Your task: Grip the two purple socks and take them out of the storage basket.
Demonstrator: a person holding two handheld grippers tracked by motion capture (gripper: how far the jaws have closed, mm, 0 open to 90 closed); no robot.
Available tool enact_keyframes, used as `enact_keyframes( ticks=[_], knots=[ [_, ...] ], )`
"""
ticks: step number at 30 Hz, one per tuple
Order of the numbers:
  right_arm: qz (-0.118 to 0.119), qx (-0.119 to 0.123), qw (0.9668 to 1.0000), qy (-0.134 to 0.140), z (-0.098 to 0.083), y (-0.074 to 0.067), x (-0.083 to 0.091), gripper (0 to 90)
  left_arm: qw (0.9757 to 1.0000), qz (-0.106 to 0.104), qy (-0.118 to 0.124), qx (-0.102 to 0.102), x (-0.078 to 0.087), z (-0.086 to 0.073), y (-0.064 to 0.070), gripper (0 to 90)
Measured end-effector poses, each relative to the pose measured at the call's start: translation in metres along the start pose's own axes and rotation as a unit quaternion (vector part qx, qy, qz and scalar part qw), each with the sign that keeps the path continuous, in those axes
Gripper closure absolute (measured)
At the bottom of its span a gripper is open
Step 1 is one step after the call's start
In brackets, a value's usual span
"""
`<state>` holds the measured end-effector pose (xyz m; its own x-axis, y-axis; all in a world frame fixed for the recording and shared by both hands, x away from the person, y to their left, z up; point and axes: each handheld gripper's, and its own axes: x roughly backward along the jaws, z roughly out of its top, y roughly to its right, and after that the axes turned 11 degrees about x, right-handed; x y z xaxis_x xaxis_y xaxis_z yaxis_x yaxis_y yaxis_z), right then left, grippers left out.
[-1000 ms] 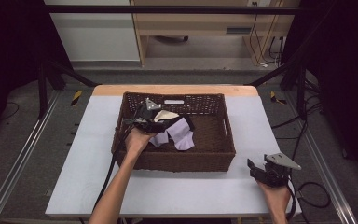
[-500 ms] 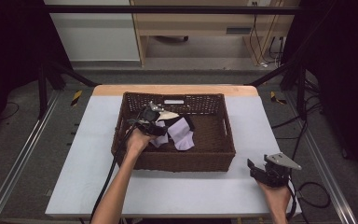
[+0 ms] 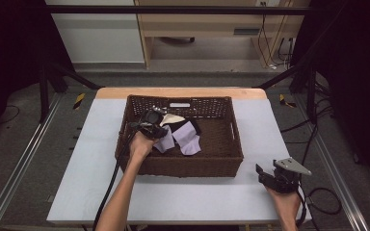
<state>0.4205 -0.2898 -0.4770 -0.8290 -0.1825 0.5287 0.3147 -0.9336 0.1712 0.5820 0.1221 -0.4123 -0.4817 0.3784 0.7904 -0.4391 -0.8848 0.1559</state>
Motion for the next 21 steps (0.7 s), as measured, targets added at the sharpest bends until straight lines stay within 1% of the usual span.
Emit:
enact_keyframes(
  ticks=[3, 4, 6, 7, 8, 9, 10, 11, 12, 13, 14, 15, 16, 19, 21],
  knots=[
    [-0.001, -0.001, 1.0, 0.001, 0.0, 0.0, 0.001, 30.9, 0.9996, 0.0, 0.025, -0.01, 0.005, 0.0, 0.002, 85.6],
    [-0.001, -0.001, 1.0, 0.002, 0.0, 0.001, 0.001, 30.9, 0.9993, 0.0, 0.034, -0.017, 0.007, -0.001, 0.003, 85.6],
    [-0.002, -0.002, 1.0, 0.002, 0.0, 0.001, 0.001, 30.9, 0.9982, -0.001, 0.054, -0.024, 0.011, -0.001, 0.005, 85.6],
    [-0.003, -0.002, 1.0, 0.002, -0.001, 0.001, 0.001, 30.9, 0.9977, -0.002, 0.064, -0.024, 0.013, -0.001, 0.005, 85.6],
    [-0.003, -0.002, 1.0, 0.002, -0.001, 0.001, 0.001, 30.9, 0.9977, -0.002, 0.064, -0.024, 0.013, -0.001, 0.005, 85.6],
    [-0.002, -0.003, 1.0, 0.0, -0.001, 0.001, 0.001, 31.0, 0.9959, -0.008, 0.088, -0.018, 0.018, -0.001, 0.003, 85.6],
    [-0.002, -0.004, 1.0, 0.0, -0.001, 0.001, 0.001, 31.0, 0.9959, -0.008, 0.088, -0.018, 0.018, -0.001, 0.003, 85.6],
    [-0.002, -0.003, 1.0, 0.001, -0.001, 0.001, 0.001, 31.0, 0.9928, -0.02, 0.117, -0.011, 0.024, 0.0, 0.002, 85.7],
    [-0.002, -0.004, 1.0, 0.001, -0.001, 0.002, 0.001, 31.0, 0.9907, -0.025, 0.134, -0.009, 0.027, 0.0, 0.002, 85.7],
    [-0.003, -0.006, 1.0, 0.001, -0.001, 0.002, 0.001, 31.1, 0.988, -0.029, 0.152, -0.005, 0.031, 0.0, 0.002, 85.6],
    [-0.003, -0.007, 1.0, 0.002, -0.001, 0.002, 0.001, 31.1, 0.9851, -0.034, 0.168, -0.002, 0.035, 0.0, 0.002, 85.6],
    [-0.003, -0.008, 1.0, 0.001, -0.001, 0.003, 0.001, 31.1, 0.9816, -0.04, 0.187, 0.002, 0.04, 0.001, 0.002, 85.7],
    [-0.003, -0.008, 1.0, 0.001, -0.002, 0.003, 0.001, 31.1, 0.9793, -0.043, 0.198, 0.004, 0.043, 0.001, 0.002, 85.7],
    [-0.003, -0.009, 1.0, 0.001, -0.002, 0.004, 0.001, 31.2, 0.9683, -0.066, 0.24, 0.018, 0.061, 0.003, 0.002, 85.7],
    [-0.003, -0.01, 0.9999, 0.002, -0.002, 0.004, 0.001, 31.3, 0.9611, -0.075, 0.265, 0.018, 0.075, 0.005, 0.003, 85.7]
  ],
)
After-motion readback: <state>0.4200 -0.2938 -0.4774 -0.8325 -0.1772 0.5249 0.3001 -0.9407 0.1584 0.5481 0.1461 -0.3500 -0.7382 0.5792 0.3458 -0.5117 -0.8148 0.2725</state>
